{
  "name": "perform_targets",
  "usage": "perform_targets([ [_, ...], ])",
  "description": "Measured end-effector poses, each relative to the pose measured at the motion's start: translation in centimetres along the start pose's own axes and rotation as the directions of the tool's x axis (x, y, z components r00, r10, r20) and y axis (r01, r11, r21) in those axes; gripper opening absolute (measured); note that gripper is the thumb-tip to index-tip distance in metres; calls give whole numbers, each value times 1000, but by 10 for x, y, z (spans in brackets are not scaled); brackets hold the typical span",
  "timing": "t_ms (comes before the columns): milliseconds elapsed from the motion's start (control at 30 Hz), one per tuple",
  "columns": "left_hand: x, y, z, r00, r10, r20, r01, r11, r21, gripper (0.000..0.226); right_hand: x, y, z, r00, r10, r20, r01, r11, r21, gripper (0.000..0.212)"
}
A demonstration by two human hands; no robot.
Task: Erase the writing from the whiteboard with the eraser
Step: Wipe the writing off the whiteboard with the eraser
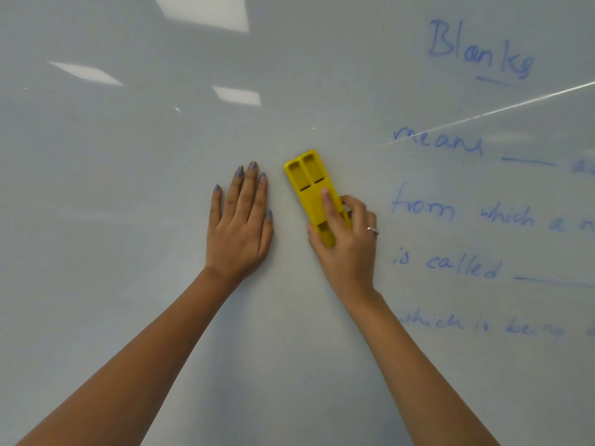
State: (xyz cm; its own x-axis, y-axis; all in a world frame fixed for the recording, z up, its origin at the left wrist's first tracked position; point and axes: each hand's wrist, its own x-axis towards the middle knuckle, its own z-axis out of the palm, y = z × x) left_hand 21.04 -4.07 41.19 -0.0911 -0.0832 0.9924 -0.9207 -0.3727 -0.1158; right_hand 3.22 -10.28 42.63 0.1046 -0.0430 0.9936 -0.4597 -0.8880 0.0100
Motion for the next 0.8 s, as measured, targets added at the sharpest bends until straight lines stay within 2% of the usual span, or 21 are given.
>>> perform_targets([
  [100, 0, -1, 0, 1000, 2, -15, -3, 1000, -8, 55, -23, -8, 5, 996, -63, 63, 65, 997, -29, 54],
  [367, 1, 0, 0, 999, 5, -31, -6, 1000, -29, 54, -35, -17, 5, 995, -34, 98, 46, 991, -127, 56],
  [633, 14, 10, -13, 997, -79, -14, 77, 988, -130, 56, -14, -2, 1, 992, -113, 48, 113, 993, -16, 47],
  [800, 49, 34, -9, 991, -134, -17, 131, 986, -102, 56, 22, 17, -9, 986, -168, 16, 168, 985, 25, 41],
])
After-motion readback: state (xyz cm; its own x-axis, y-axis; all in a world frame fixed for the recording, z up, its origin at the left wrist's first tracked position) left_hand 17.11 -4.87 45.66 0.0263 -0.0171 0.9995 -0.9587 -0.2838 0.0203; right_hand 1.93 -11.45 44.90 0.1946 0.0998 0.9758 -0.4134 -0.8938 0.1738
